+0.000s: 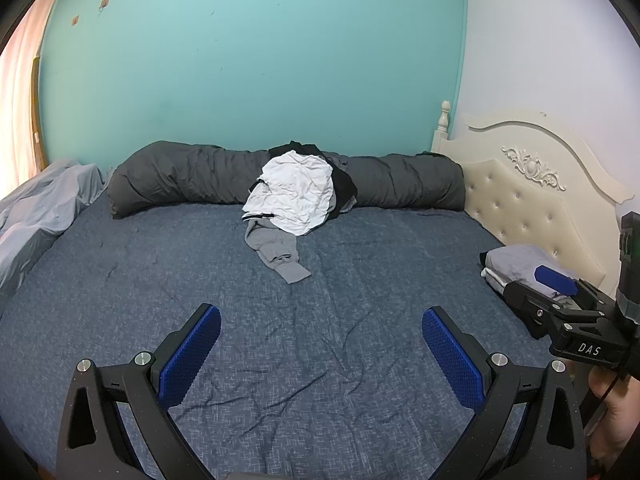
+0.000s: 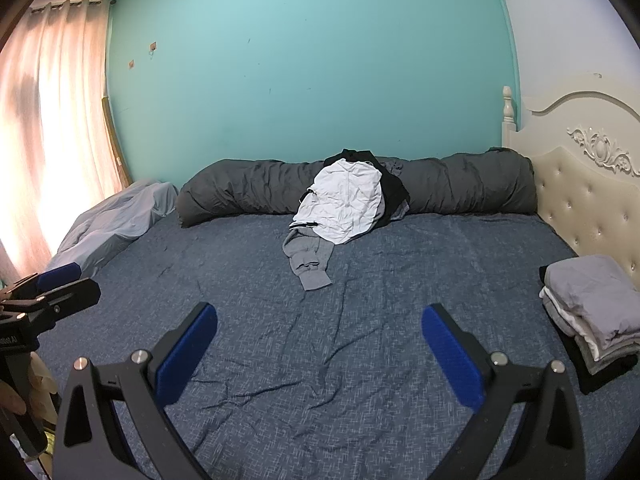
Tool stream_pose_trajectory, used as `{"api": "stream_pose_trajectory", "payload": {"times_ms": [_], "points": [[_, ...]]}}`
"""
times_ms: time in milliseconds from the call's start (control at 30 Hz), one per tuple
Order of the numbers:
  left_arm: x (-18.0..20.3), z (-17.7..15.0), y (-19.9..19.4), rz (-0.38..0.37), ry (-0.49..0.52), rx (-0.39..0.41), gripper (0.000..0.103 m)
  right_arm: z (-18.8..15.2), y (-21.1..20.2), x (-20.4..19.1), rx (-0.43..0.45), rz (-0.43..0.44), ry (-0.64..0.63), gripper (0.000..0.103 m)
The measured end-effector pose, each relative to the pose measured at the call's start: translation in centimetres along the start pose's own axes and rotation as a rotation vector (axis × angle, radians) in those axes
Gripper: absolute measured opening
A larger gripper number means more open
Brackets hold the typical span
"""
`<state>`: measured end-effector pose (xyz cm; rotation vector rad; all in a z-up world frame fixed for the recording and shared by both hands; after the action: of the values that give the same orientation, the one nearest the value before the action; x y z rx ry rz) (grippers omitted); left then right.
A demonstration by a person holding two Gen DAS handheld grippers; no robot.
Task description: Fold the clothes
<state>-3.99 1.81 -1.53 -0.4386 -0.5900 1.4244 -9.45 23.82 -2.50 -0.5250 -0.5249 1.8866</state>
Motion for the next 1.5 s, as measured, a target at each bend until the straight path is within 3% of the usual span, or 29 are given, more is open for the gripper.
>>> {"api": "stream_pose_trajectory", "payload": {"times_ms": [900,1267,1500], "points": [[0.3,0.5,1.1,0.003,0.006,-0.008,0.103,-0.3,1.3,1.1,-0.020,-0.003,0.007,0.103],[-0.8,2.4,8.0,0.036,0.001,-0.034,0.103,0.3,7.8,3.4,-0.069,0.028,0.000,0.103],[-3.2,4.7,15.4,0.066,-0.031,-0.026,0.103,2.1,15.9,5.5,-0.112,0.084,0.029,0.103]]}}
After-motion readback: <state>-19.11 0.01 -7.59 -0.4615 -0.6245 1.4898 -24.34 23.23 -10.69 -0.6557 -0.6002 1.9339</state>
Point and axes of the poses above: each gripper's, at about its wrist camera, not at the fingertips, and y roughly the way its jaws point, x to its right, z to its top, the point moved 5 cm from there along y, roughly the way its jaws point, and after that the axes turned 7 degrees about -x, right-handed, at the moved point
